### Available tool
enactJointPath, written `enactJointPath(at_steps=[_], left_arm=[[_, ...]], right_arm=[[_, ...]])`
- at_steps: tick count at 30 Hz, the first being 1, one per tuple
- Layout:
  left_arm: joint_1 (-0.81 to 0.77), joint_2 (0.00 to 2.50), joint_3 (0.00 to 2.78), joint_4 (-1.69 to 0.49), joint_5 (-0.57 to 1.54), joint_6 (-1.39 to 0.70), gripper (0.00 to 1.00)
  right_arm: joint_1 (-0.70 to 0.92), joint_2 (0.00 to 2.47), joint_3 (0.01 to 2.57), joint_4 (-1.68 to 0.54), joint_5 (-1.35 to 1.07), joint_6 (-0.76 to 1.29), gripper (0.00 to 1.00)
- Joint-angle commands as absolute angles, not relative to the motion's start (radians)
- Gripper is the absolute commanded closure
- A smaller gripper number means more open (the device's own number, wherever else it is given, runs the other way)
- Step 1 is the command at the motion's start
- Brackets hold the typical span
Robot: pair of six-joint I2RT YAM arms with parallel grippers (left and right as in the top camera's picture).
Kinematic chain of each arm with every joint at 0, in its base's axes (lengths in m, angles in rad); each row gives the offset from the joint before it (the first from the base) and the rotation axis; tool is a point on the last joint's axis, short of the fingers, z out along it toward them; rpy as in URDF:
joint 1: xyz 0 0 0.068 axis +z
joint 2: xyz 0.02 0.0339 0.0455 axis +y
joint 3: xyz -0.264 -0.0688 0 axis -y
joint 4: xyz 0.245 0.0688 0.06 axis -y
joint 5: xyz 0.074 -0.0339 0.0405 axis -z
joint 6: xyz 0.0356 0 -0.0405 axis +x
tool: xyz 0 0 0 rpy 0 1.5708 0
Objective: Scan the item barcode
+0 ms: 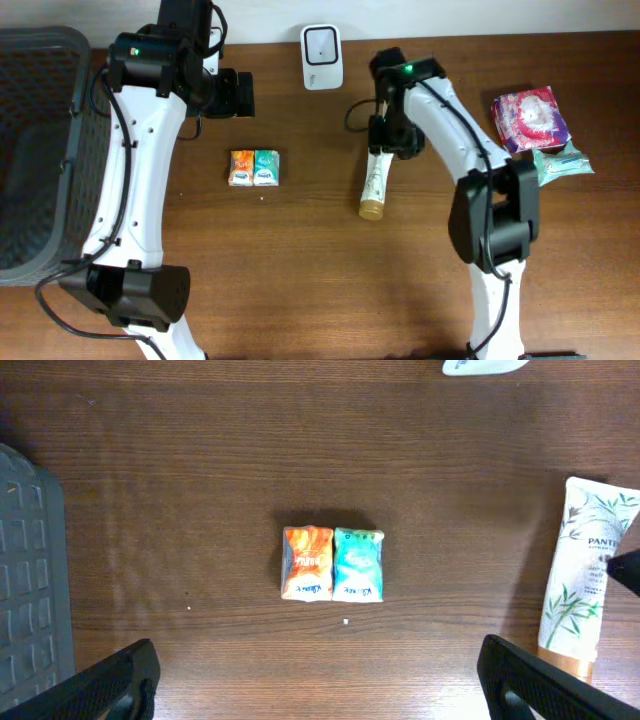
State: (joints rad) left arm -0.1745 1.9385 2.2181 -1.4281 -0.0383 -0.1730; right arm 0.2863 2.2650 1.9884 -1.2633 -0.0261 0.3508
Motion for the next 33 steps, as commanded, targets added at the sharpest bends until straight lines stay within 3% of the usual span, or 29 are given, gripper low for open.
enactJointPath(at_steps=[1, 4, 5, 6, 8, 11, 18, 24, 27, 29, 30, 33], left_arm=[[-0.169, 1.935, 2.226, -1.427, -0.046, -0.171, 0.01], [-0.169, 1.935, 2.226, -1.427, -0.046, -0.171, 0.01], [-0.169, 1.935, 2.226, -1.427, -0.046, -0.171, 0.01], [-0.169, 1.935, 2.226, -1.427, -0.046, -0.171, 0.01], [-0.169, 1.935, 2.226, -1.427, -0.046, -0.171, 0.01], [-0.169, 1.935, 2.226, -1.427, -0.046, -0.171, 0.01], [-0.169, 1.935, 2.226, -1.427, -0.046, -0.171, 0.01], [-0.169, 1.935, 2.226, -1.427, -0.046, -0.171, 0.01], [-0.169, 1.935, 2.226, -1.427, -0.046, -0.171, 0.01], [-0.169, 1.935, 2.226, -1.427, -0.046, -0.171, 0.01], [-0.169, 1.935, 2.226, -1.427, -0.046, -0.171, 0.01], [-0.169, 1.935, 2.226, -1.427, -0.046, -0.171, 0.01]], right_arm=[[0.304, 2.218, 1.982, -1.264, -0.060, 0.262, 0.40], [0.296, 2.218, 1.982, -1.257, -0.175, 0.244, 0.39], [0.286, 2.218, 1.982, -1.242, -0.273, 0.200, 0.36], [0.273, 2.218, 1.982, -1.237, -0.329, 0.187, 0.22], [0.240, 2.218, 1.982, -1.243, -0.356, 0.188, 0.20], [0.178, 2.218, 1.982, -1.290, -0.385, 0.186, 0.07], [0.127, 2.219, 1.806, -1.200, -0.407, 0.134, 0.06], [0.096, 2.219, 1.603, -0.959, -0.640, 0.108, 0.08], [0.097, 2.220, 1.541, -0.872, -0.684, 0.108, 0.43], [0.099, 2.220, 1.541, -0.865, -0.685, 0.108, 0.58], [0.099, 2.220, 1.541, -0.860, -0.685, 0.108, 0.73], [0.097, 2.219, 1.573, -0.899, -0.679, 0.112, 0.94]])
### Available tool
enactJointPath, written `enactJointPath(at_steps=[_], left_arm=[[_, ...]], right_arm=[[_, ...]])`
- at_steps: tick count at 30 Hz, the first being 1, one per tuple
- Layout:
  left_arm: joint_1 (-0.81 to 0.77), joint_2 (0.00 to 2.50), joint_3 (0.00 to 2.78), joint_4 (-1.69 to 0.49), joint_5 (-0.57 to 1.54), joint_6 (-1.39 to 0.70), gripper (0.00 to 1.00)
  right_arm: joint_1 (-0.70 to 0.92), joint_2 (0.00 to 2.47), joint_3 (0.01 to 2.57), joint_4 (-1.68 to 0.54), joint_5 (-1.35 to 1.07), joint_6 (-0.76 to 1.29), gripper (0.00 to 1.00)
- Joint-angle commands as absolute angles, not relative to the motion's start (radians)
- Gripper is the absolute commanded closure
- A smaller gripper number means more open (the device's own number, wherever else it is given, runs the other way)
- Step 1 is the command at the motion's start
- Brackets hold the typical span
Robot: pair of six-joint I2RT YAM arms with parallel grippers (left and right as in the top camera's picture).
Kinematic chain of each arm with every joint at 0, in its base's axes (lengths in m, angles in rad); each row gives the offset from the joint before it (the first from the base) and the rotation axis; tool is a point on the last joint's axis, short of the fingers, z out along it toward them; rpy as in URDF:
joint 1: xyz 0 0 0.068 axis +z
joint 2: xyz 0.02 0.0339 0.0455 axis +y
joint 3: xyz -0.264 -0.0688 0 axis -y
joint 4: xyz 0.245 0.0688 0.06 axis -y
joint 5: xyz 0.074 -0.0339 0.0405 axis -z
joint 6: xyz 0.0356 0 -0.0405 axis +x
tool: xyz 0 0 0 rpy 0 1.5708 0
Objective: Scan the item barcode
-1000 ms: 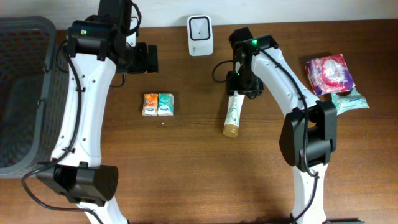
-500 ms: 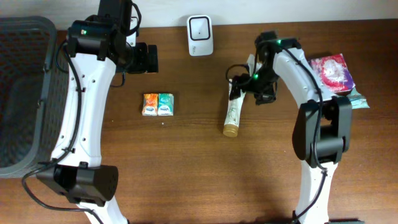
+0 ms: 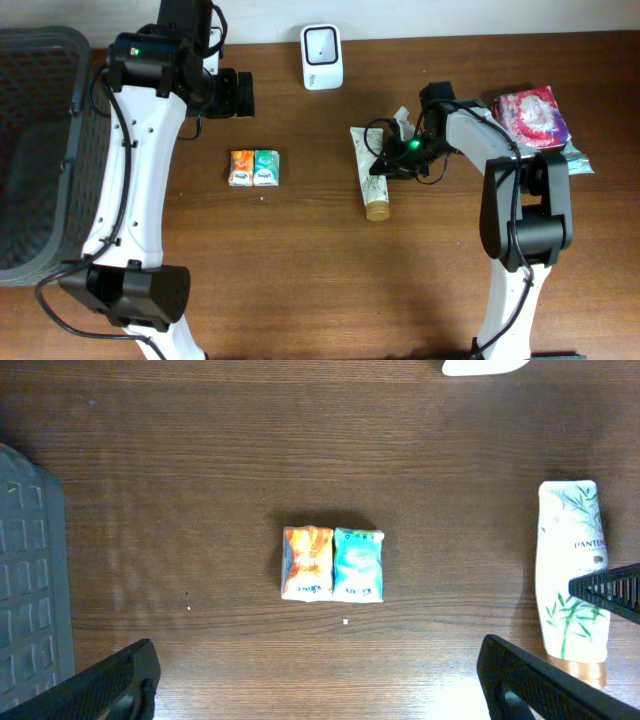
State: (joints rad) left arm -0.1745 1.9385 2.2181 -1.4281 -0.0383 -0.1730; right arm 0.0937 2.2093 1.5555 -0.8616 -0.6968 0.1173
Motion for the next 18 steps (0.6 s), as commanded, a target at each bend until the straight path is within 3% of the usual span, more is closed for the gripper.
enactJointPath(at_steps=[1, 4, 5, 8, 13, 16, 18], left_arm=[[-0.169, 1.935, 2.226, -1.427, -0.046, -0.171, 0.01], [-0.169, 1.935, 2.226, -1.427, -0.046, -0.171, 0.01], [-0.169, 1.935, 2.226, -1.427, -0.046, -0.171, 0.01], [-0.169, 1.935, 2.226, -1.427, -0.046, -0.171, 0.01], [-0.169, 1.935, 2.226, -1.427, -0.046, -0.171, 0.01], [-0.169, 1.935, 2.226, -1.427, -0.046, -0.171, 0.01], [-0.169, 1.935, 2.226, -1.427, -0.046, -0.171, 0.01]], right_arm=[[0.098, 2.219, 1.608, -0.942, -0.661, 0.112, 0.96], [0.100, 2.218, 1.768, -1.136, -0.505, 0.112, 0.95], [0.101, 2.218, 1.835, -1.217, -0.427, 0.112, 0.89], [0.124, 2.218, 2.002, -1.403, -0.211, 0.112, 0.48], [0.218, 2.218, 2.024, -1.425, -0.136, 0.113, 0.47], [0.324, 2.218, 2.011, -1.407, 0.093, 0.257, 0.48], [0.377, 2.219, 1.996, -1.364, 0.118, 0.290, 0.52]])
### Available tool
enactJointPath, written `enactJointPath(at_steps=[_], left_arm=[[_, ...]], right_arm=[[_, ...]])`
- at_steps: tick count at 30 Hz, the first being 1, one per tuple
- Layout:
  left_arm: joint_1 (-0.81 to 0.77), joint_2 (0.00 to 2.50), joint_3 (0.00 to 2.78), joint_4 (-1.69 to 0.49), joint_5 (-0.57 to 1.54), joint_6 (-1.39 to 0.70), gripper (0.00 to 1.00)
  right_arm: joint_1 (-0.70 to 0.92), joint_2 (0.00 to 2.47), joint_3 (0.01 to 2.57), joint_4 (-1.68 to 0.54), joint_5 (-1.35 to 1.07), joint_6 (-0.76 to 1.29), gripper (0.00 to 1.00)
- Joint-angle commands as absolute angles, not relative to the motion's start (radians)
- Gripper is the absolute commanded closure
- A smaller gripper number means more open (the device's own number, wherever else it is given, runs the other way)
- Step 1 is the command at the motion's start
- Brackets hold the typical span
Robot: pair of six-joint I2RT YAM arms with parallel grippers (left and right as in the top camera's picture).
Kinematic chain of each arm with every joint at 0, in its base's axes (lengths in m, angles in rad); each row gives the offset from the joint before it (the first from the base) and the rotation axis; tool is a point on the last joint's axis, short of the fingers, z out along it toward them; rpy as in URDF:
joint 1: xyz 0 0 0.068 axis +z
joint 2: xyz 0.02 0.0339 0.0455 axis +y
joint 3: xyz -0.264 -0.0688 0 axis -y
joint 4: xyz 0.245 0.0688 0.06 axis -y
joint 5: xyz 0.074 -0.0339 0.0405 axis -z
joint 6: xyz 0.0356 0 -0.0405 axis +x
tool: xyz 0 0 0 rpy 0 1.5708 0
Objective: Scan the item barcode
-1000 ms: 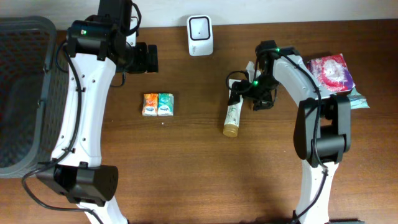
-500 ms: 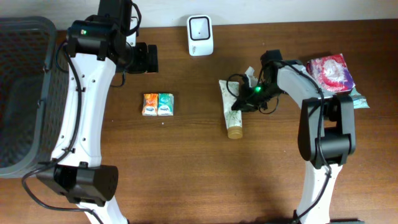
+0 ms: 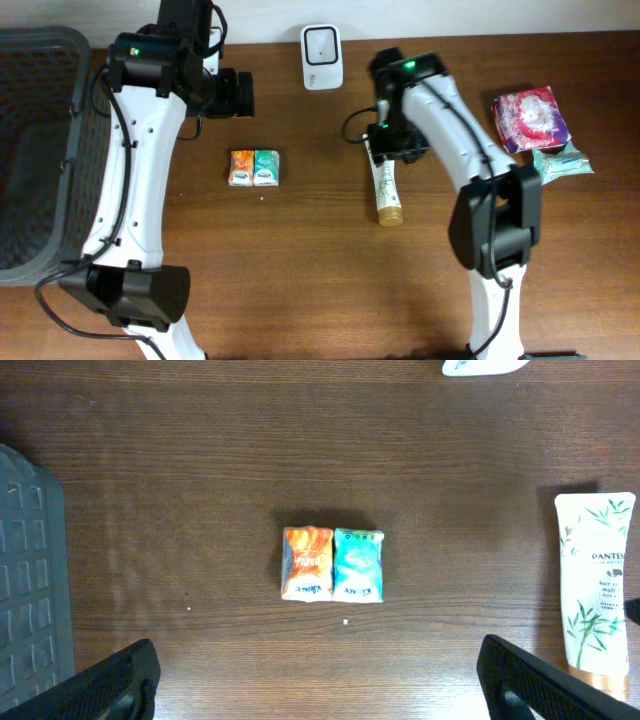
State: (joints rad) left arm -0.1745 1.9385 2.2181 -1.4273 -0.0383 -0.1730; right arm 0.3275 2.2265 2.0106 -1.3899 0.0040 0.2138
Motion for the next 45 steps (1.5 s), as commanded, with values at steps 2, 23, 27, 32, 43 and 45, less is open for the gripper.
enactJointPath(at_steps=[2, 23, 27, 32, 43, 45], left_arm=[[-0.169, 1.935, 2.226, -1.427, -0.046, -0.171, 0.01], [-0.169, 1.935, 2.226, -1.427, -0.046, -0.171, 0.01], [-0.169, 1.935, 2.226, -1.427, -0.046, -0.171, 0.01], [-0.169, 1.935, 2.226, -1.427, -0.046, -0.171, 0.01], [-0.169, 1.935, 2.226, -1.427, -0.046, -0.171, 0.01], [-0.169, 1.935, 2.226, -1.427, -0.046, -0.171, 0.01]], right_arm=[[0.434, 2.231, 1.991, -1.331, 0.189, 0.325, 0.53], [0.372, 2.379, 1.970, -1.295, 0.044, 0.250, 0.96], [0.216, 2.379, 2.002, -1.305, -0.651, -0.012, 0.96], [0.066, 2.380, 1.989, -1.327, -0.839, -0.105, 0.96], [-0.074, 2.370, 1.962, -1.423, -0.437, 0.014, 0.96], [-0.062, 2.366, 2.043, -1.490, -0.390, 0.046, 0.96]])
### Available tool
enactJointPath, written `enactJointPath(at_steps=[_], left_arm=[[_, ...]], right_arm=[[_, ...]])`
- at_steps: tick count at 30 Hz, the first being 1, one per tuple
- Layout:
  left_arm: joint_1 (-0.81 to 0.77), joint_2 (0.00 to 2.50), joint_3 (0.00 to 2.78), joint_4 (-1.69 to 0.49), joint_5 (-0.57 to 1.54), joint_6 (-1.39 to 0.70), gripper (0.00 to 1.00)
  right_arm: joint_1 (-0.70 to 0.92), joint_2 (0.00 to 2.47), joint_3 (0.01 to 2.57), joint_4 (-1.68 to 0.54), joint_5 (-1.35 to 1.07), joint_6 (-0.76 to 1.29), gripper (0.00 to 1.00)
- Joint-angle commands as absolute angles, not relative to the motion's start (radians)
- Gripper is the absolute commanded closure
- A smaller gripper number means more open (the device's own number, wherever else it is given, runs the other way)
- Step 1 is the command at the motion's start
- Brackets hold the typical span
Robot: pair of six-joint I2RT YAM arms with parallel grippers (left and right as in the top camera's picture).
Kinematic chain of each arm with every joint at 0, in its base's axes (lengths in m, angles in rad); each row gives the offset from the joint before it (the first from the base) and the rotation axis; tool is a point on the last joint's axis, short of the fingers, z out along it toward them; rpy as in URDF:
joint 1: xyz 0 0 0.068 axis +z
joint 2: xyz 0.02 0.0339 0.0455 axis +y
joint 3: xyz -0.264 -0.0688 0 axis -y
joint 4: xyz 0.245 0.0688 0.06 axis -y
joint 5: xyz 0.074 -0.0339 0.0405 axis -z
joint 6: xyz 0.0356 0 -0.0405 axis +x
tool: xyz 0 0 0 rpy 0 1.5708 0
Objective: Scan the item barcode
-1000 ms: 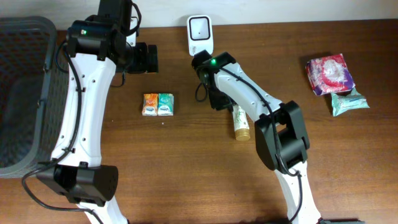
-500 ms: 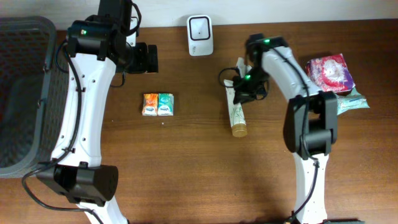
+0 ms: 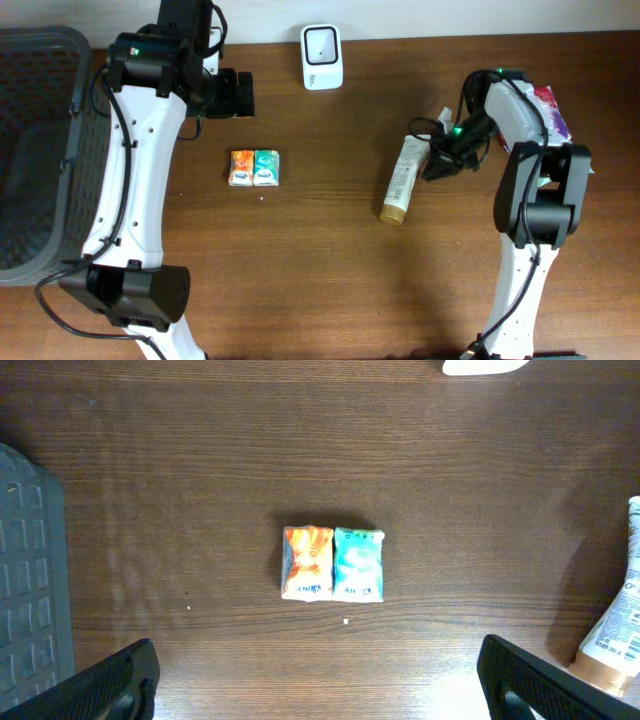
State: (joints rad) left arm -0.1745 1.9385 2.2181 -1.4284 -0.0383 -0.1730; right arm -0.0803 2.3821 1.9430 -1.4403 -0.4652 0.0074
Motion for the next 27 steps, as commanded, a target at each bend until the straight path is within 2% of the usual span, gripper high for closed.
enactJointPath(at_steps=[1, 3, 5, 7, 12, 13, 14, 15, 17, 18, 20, 22, 24, 27], left_arm=[[-0.169, 1.935, 2.226, -1.427, -0.046, -0.171, 0.01], [-0.169, 1.935, 2.226, -1.427, -0.046, -0.171, 0.01], [-0.169, 1.935, 2.226, -1.427, -0.046, -0.171, 0.01], [-0.169, 1.935, 2.226, -1.427, -0.046, -0.171, 0.01], [-0.169, 1.935, 2.226, -1.427, -0.046, -0.171, 0.01], [-0.169, 1.935, 2.226, -1.427, -0.046, -0.171, 0.01], [-0.169, 1.935, 2.226, -1.427, -0.046, -0.171, 0.01], [-0.169, 1.935, 2.226, -1.427, -0.046, -0.171, 0.01], [-0.169, 1.935, 2.226, -1.427, -0.046, -0.171, 0.01], [-0.169, 1.935, 2.226, -1.427, -0.046, -0.171, 0.01], [-0.169, 1.935, 2.226, -1.427, -0.046, -0.171, 0.01], [-0.169, 1.935, 2.226, -1.427, -0.046, -0.171, 0.01], [-0.169, 1.935, 2.226, -1.427, -0.046, -0.171, 0.01], [-0.169, 1.935, 2.226, -1.427, -0.046, -0.171, 0.01]], right_arm=[[-0.054, 2.366, 2.086, -1.525, -0.391, 0.046, 0.94], [-0.034, 2.366, 2.146, -1.573, -0.387, 0.046, 0.59], [-0.007, 2.366, 2.151, -1.581, -0.346, 0.046, 0.18], [0.008, 2.366, 2.138, -1.582, -0.303, 0.046, 0.04], [0.014, 2.366, 1.965, -1.454, -0.311, 0.122, 0.00], [0.014, 2.366, 1.936, -1.423, -0.323, 0.121, 0.03], [0.014, 2.366, 1.896, -1.375, -0.360, 0.121, 0.11], [0.014, 2.366, 1.871, -1.337, -0.389, 0.120, 0.21], [0.014, 2.366, 1.839, -1.280, -0.450, 0.110, 0.49], [0.014, 2.366, 1.837, -1.266, -0.468, 0.110, 0.55], [0.025, 2.366, 1.842, -1.247, -0.490, 0.110, 0.77], [0.041, 2.366, 1.844, -1.241, -0.490, 0.114, 0.83], [0.065, 2.366, 1.860, -1.249, -0.485, 0.114, 0.94], [0.086, 2.366, 1.966, -1.360, -0.372, 0.175, 0.95]])
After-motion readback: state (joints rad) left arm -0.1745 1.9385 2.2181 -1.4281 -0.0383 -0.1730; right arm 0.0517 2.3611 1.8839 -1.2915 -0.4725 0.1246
